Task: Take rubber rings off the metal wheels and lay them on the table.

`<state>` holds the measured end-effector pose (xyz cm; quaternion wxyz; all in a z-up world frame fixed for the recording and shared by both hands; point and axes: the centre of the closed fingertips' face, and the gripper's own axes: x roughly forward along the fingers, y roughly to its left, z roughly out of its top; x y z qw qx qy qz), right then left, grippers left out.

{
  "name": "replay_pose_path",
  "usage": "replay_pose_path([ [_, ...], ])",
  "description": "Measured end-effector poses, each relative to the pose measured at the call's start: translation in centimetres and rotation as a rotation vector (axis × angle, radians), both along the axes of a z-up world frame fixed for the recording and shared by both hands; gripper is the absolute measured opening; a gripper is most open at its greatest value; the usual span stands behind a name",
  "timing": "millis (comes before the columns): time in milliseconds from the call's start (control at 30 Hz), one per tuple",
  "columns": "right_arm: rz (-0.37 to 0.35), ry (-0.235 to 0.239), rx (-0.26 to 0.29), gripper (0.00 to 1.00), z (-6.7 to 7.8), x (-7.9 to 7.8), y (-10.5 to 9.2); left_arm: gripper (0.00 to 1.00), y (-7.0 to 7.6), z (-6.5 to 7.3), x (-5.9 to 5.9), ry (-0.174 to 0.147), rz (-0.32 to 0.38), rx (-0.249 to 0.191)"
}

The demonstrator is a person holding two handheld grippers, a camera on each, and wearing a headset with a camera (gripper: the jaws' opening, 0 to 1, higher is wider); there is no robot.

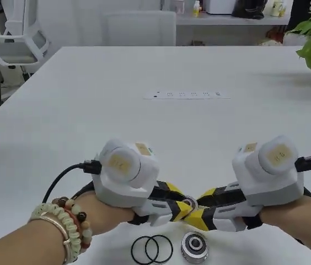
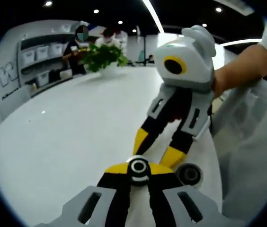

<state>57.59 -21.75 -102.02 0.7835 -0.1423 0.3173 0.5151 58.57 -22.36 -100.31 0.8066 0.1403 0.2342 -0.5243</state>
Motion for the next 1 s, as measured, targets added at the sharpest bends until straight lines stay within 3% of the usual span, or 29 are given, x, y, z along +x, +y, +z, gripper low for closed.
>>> replay_pose_path([
  [533,0.032,-0.003,-0.031,0.14,-0.1,-0.3,-0.8,0.14,0.1,0.1,-0.2,0.0,-0.003,0.001],
  [600,0.048,-0.011,-0.073,0.06,-0.4,-0.3,-1.3,0.14,0.2,0.1,-0.1,0.001,0.0,0.002],
  [667,0.029,0.0,-0.043,0.01,-0.2,0.0,-1.2,0.14,0.2,0.1,-0.2,0.002,0.0,0.001],
  [800,0.033,-0.01,-0.053,0.0,-0.2,-0.1,-1.2,0.14,0.3,0.1,-0.1,0.003,0.003,0.003],
  [933,-0.046,0.023,-0.055,0.0,0.0,0.8,-1.6,0.14,0.4,0.1,-0.1,0.004,0.004,0.006],
  [1000,-0.092,0.071,-0.019,0.0,0.1,0.9,-1.7,0.14,0.4,0.1,-0.1,0.008,0.008,0.004],
])
